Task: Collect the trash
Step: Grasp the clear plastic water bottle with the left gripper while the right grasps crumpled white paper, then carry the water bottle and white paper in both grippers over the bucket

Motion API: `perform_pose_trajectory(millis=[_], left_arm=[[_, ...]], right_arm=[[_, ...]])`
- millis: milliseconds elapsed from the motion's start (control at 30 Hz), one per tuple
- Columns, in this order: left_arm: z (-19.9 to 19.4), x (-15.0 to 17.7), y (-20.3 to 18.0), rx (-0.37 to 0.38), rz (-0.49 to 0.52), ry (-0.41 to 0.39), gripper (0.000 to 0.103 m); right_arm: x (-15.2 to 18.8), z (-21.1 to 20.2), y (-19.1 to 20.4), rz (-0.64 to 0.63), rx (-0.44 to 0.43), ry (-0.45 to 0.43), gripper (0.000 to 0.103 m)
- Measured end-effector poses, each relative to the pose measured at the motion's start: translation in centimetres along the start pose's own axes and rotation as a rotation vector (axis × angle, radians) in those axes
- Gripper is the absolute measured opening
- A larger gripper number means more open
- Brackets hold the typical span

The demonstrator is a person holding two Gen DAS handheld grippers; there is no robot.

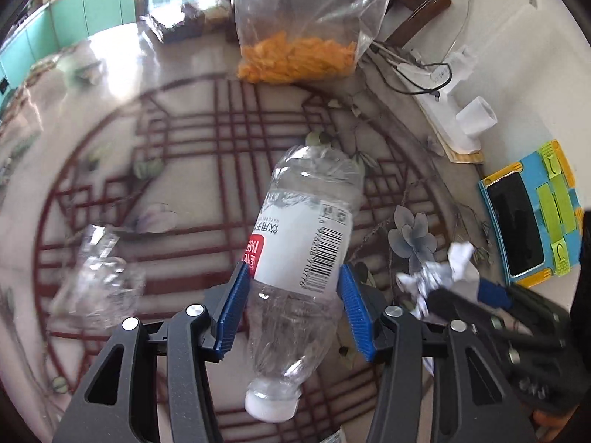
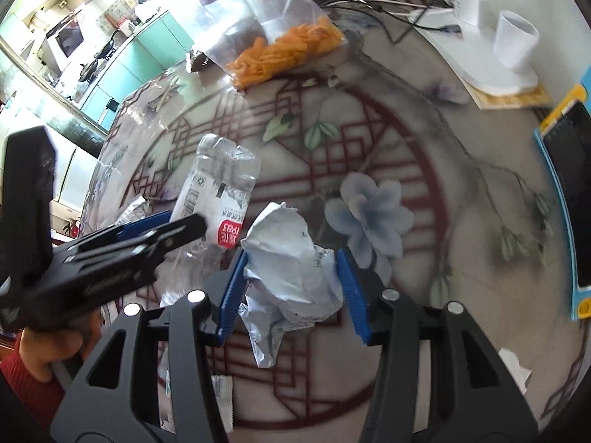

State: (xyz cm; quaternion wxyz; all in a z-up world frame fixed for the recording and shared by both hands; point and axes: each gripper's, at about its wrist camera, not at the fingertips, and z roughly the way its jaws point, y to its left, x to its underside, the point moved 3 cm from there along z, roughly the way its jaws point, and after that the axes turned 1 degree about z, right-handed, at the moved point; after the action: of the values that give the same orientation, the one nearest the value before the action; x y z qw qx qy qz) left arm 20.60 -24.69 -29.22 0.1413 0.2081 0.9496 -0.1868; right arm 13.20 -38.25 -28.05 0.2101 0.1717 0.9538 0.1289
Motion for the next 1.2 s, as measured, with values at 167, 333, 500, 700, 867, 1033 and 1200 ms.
perform_pose_trajectory(millis=[167, 333, 500, 700, 867, 1033, 1200], left_arm=[[0.6, -0.1, -0.3, 0.013, 0.001, 0.006, 0.045], [-1.3, 1.0, -0.5, 0.025, 0.014, -0.018, 0.045], [-5.3, 2.9, -0.6, 0.021, 0.026, -0.065, 0.045], [-11.3, 6.0, -0.2, -0.016, 0.043, -0.16, 0.045], [-16.0, 8.6, 1.0, -0.032, -0.008, -0.242, 0.045], [-19.6, 11.2, 2.1, -0.077, -0.03, -0.306, 0.045], [-21.8, 13.2, 3.9, -0.101, -0.075, -0.348, 0.045]], right_arm=[[0.9, -0.6, -0.5, 0.019, -0.002, 0.002, 0.048], [1.5, -1.8, -0.2, 0.019, -0.006, -0.019, 0.048], [2.5, -3.4, 1.1, -0.008, -0.009, -0.035, 0.048], [4.5, -5.4, 3.7, -0.055, -0.028, -0.049, 0.048], [6.4, -6.7, 5.9, -0.092, -0.04, -0.053, 0.048], [7.7, -7.8, 8.2, -0.136, -0.05, -0.058, 0.048], [8.4, -8.7, 11.1, -0.195, -0.067, -0.074, 0.048]])
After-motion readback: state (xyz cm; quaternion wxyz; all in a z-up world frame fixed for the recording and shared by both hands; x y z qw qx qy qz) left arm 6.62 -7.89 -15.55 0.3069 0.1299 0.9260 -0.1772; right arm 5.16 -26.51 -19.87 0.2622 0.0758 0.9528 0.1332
